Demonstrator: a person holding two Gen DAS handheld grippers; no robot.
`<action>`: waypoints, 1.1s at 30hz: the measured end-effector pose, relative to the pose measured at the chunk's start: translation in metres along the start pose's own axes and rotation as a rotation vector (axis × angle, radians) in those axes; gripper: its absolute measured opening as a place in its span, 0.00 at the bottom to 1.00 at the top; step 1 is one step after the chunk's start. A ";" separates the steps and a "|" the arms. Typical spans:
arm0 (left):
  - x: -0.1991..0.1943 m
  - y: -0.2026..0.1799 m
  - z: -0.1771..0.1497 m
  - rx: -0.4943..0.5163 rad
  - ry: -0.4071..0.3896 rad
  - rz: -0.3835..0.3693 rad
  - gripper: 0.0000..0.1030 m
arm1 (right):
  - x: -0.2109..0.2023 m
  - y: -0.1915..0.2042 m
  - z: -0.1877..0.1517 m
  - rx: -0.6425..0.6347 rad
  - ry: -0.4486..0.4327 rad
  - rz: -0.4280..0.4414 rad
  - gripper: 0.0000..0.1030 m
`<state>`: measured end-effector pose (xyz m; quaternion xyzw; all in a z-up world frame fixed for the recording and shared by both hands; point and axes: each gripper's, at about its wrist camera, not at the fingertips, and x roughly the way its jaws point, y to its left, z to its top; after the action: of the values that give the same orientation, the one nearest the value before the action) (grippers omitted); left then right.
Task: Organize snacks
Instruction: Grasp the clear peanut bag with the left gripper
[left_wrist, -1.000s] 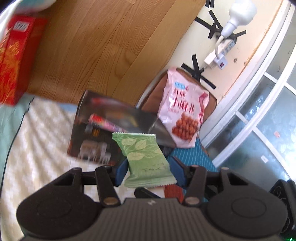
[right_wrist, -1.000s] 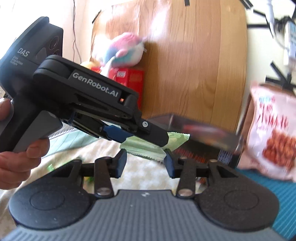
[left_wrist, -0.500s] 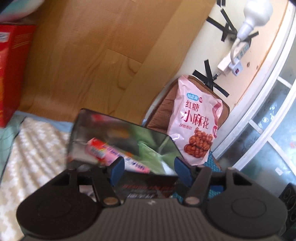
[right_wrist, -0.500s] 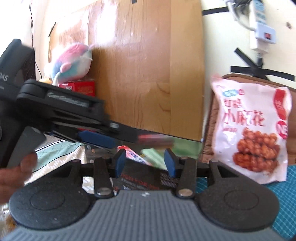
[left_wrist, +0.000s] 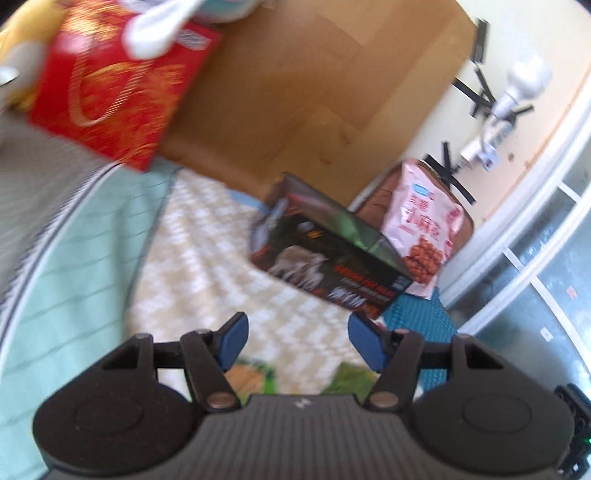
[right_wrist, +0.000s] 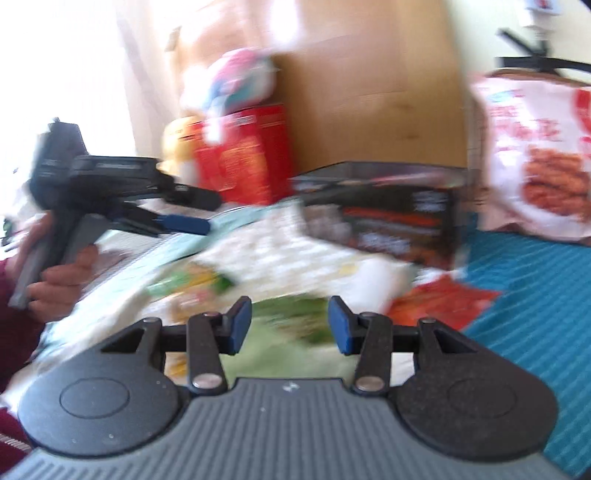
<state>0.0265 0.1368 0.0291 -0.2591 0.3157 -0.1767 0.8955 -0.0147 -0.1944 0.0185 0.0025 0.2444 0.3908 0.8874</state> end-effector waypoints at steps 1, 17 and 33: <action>-0.005 0.004 -0.003 -0.013 -0.001 0.006 0.59 | 0.003 0.008 0.001 -0.017 0.008 0.046 0.47; -0.017 -0.006 -0.047 0.045 0.082 -0.086 0.59 | 0.024 0.049 -0.003 -0.174 0.126 -0.044 0.44; 0.008 -0.039 -0.062 0.142 0.135 -0.028 0.56 | 0.035 0.056 -0.014 -0.235 0.100 -0.092 0.30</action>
<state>-0.0144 0.0801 0.0067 -0.1867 0.3583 -0.2280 0.8859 -0.0392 -0.1339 0.0014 -0.1323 0.2406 0.3752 0.8853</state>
